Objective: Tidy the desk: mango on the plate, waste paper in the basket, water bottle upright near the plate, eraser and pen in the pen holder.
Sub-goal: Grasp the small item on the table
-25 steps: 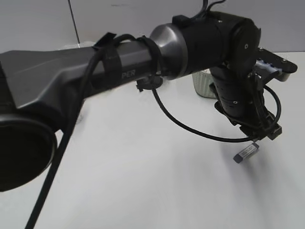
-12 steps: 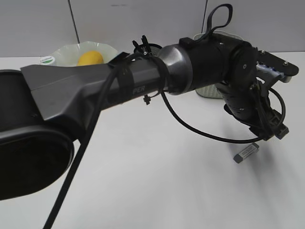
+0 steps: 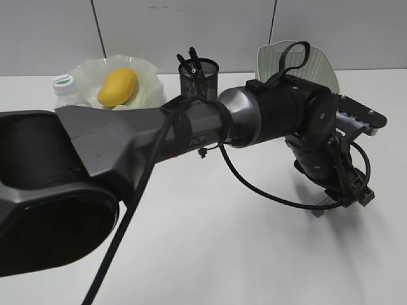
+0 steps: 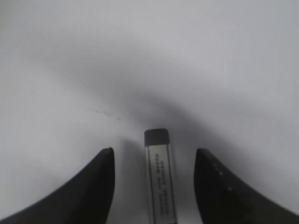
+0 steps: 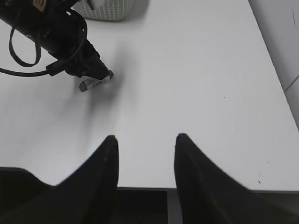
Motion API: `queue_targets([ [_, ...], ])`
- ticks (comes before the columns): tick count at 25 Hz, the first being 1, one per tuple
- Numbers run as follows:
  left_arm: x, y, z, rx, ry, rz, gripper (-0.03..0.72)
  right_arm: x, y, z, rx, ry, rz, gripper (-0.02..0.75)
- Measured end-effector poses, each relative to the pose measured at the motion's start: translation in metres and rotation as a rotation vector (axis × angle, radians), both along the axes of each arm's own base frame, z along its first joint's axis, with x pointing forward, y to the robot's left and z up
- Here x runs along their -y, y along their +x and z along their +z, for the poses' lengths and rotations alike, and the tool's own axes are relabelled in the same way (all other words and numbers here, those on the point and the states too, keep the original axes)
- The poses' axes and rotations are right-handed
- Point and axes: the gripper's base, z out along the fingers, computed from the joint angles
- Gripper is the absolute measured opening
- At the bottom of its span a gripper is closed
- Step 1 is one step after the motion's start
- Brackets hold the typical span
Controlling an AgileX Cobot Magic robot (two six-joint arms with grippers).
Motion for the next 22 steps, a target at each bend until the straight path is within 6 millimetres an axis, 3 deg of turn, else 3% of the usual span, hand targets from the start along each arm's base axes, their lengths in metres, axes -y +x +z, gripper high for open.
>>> queue_targets([
  [6,0.001,0.001,-0.001,0.010,-0.015,0.003,0.409,0.000,0.000,0.000,0.000,-0.001,0.000,0.330],
  [12,0.000,0.000,-0.020,-0.015,0.024,0.001,0.407,0.000,0.000,0.000,0.000,-0.001,-0.001,0.330],
  [17,0.000,0.001,-0.021,-0.013,0.026,0.001,0.403,0.000,0.000,0.000,0.000,-0.001,-0.001,0.330],
  [20,0.000,0.001,-0.021,-0.011,0.027,0.000,0.330,0.000,0.000,0.000,0.000,-0.001,-0.001,0.330],
  [22,0.000,0.000,-0.021,-0.013,0.031,-0.001,0.194,0.000,0.000,0.000,0.000,-0.001,-0.001,0.330],
])
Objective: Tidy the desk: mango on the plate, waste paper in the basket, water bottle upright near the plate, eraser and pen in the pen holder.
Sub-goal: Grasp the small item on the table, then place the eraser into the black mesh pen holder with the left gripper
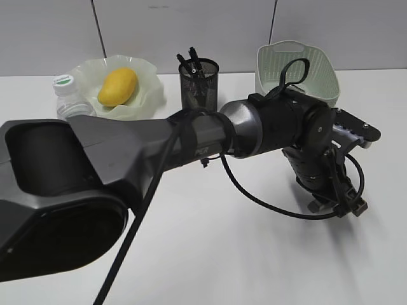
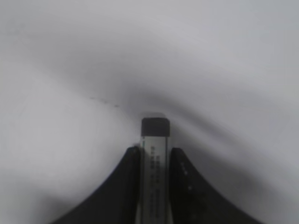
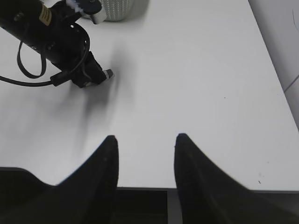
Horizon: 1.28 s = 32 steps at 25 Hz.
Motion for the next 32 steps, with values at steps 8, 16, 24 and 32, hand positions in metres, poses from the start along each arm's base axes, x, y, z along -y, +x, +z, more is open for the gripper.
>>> queue_targets([
  [8,-0.006,0.000,0.043,0.054,0.000,-0.017,0.148,0.000,0.000,0.000,0.000,0.001,0.000,0.330],
  [16,-0.056,0.035,0.173,0.321,-0.128,0.068,0.148,0.000,0.000,0.000,0.000,0.001,0.000,0.330],
  [24,-0.136,0.098,0.215,0.371,-0.170,0.268,0.148,0.000,0.000,0.000,0.000,0.001,0.000,0.330],
  [32,-0.205,0.138,0.223,0.343,-0.121,0.382,0.148,0.000,0.000,0.000,0.000,0.001,0.000,0.330],
])
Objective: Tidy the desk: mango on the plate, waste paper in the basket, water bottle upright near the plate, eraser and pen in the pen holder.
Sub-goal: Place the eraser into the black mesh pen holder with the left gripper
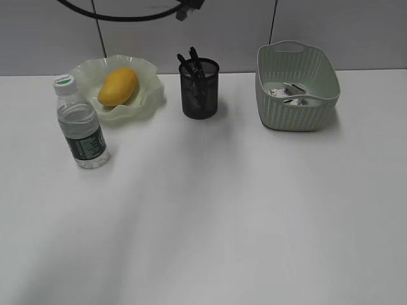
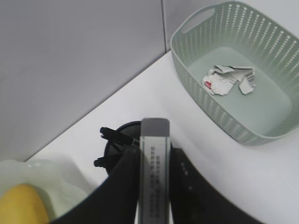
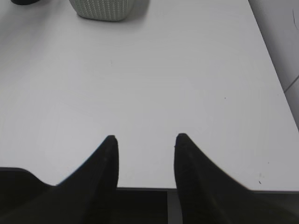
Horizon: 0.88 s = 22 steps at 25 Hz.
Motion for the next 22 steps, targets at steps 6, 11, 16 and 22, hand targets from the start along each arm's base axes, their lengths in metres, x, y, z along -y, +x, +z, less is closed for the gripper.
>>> queue_targets([
  [6,-0.036,0.018,0.016,0.025,-0.121,-0.030,0.148,0.000,0.002,0.000,0.014,0.001,0.000,0.330],
  [11,-0.032,0.030,0.007,0.078,-0.164,-0.040,0.148,0.000,0.005,0.000,0.044,0.003,0.001,0.330],
  [16,-0.023,0.040,-0.025,0.008,-0.197,-0.044,0.148,0.000,0.006,-0.001,0.057,0.003,0.001,0.330],
  [22,-0.013,0.052,-0.053,-0.006,-0.248,-0.019,0.148,0.000,0.006,-0.001,0.057,0.003,0.001,0.330],
])
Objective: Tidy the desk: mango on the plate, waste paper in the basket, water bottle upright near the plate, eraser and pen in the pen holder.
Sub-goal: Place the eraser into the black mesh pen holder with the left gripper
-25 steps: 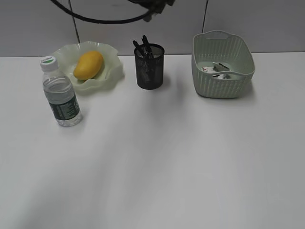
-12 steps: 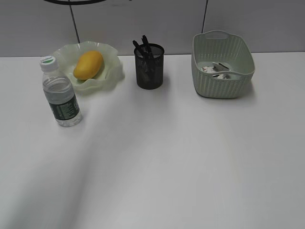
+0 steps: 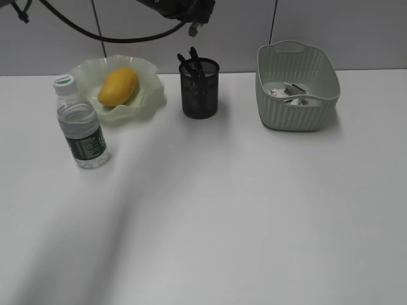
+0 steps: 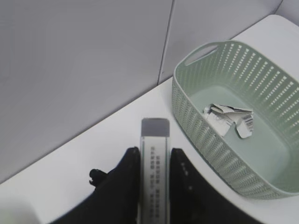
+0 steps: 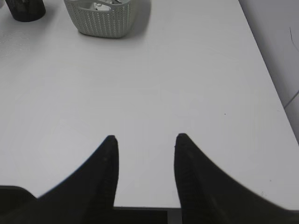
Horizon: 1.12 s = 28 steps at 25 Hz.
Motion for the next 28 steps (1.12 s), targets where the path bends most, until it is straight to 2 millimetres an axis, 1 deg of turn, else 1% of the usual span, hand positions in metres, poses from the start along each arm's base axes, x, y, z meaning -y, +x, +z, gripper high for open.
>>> queue_targets([
  [2,0.006,0.002,-0.007,0.012,-0.006,0.004,0.148,0.000,0.000,0.000,0.000,0.000,0.000,0.330],
  [5,0.020,0.000,-0.017,0.022,-0.010,-0.008,0.148,0.000,0.000,0.000,0.001,0.000,0.000,0.330],
  [9,0.033,-0.001,-0.041,-0.009,0.010,-0.026,0.148,0.000,0.000,0.000,0.001,0.000,0.000,0.330],
  [12,0.032,0.001,-0.053,-0.017,0.046,-0.028,0.148,0.000,0.000,0.000,0.001,0.000,0.000,0.330],
  [17,0.028,0.003,-0.062,0.013,0.135,-0.033,0.148,0.000,0.000,0.000,0.002,0.000,0.000,0.330],
  [21,0.025,0.004,-0.072,0.017,0.159,-0.027,0.148,0.000,0.000,0.000,0.002,0.000,0.000,0.330],
  [28,0.023,0.006,-0.074,0.051,0.186,-0.020,0.148,0.000,0.000,0.000,0.002,0.000,0.000,0.330],
])
